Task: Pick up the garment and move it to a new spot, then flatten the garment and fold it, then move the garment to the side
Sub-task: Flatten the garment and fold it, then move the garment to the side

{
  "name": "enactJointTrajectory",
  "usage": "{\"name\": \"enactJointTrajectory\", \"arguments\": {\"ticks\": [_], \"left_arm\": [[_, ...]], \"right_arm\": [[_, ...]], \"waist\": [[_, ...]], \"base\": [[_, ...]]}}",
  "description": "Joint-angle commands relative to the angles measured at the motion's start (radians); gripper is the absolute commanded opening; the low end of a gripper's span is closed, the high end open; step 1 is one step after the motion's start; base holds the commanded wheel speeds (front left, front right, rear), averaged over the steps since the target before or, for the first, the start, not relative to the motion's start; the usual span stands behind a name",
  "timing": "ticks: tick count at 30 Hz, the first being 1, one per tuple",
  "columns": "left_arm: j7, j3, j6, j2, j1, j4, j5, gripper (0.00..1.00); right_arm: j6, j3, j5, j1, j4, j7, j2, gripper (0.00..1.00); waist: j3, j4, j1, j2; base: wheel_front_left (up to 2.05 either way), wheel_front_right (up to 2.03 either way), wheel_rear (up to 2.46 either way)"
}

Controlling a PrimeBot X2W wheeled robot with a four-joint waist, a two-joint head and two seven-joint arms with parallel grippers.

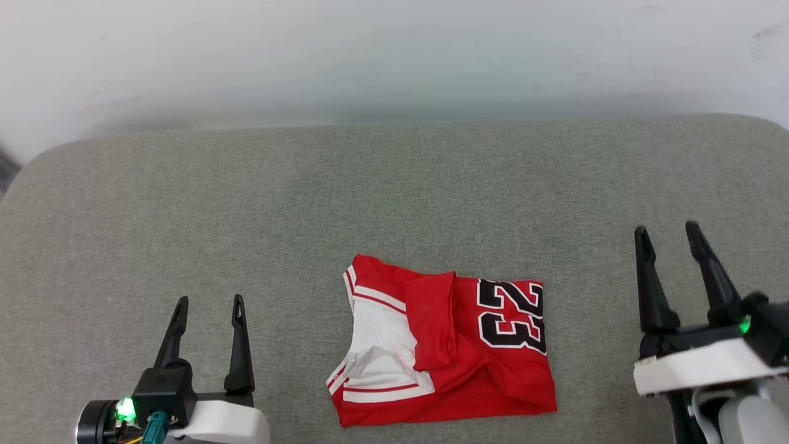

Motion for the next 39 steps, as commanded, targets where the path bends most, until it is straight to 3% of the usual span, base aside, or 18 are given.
{"name": "enactJointTrajectory", "arguments": {"ticks": [1, 9, 19, 21, 26, 30, 39], "left_arm": [[-0.002, 0.001, -0.004, 0.0, 0.013, -0.005, -0.003, 1.0], [-0.002, 0.002, -0.008, -0.002, 0.033, -0.01, -0.002, 1.0], [-0.002, 0.002, -0.007, -0.003, 0.04, -0.011, -0.001, 1.0], [-0.002, 0.002, -0.008, -0.004, 0.039, -0.01, -0.002, 1.0], [-0.002, -0.005, -0.011, -0.005, 0.021, -0.003, -0.004, 1.0], [-0.002, -0.009, -0.013, -0.005, 0.018, 0.0, -0.004, 1.0], [-0.002, -0.018, -0.015, -0.006, -0.005, -0.002, -0.006, 1.0]], "right_arm": [[-0.001, -0.014, -0.012, 0.041, -0.016, -0.002, 0.021, 1.0], [-0.001, -0.046, -0.038, 0.141, -0.043, -0.003, 0.075, 1.0], [-0.001, -0.06, -0.064, 0.179, -0.056, -0.003, 0.092, 1.0], [-0.001, -0.064, -0.072, 0.153, -0.065, -0.003, 0.079, 1.0], [-0.001, -0.089, -0.074, 0.01, -0.095, 0.018, -0.043, 1.0], [-0.001, -0.033, 0.032, -0.1, -0.128, 0.146, -0.143, 1.0], [-0.001, 0.121, 0.382, -0.251, -0.13, 0.689, -0.347, 1.0]], "waist": [[0.0, 0.001, 0.0, 0.0], [-0.001, 0.002, 0.0, 0.0], [0.0, 0.01, 0.0, 0.0], [0.001, 0.011, 0.0, 0.0], [-0.001, 0.022, 0.0, 0.0], [0.0, 0.026, 0.0, 0.0], [0.032, 0.041, 0.0, 0.0]], "base": [[0.0, 0.0, 0.0], [0.0, 0.0, 0.0], [0.0, 0.0, 0.0], [0.0, 0.0, 0.0], [0.0, 0.0, 0.0], [0.0, 0.0, 0.0], [0.0, 0.0, 0.0]]}}
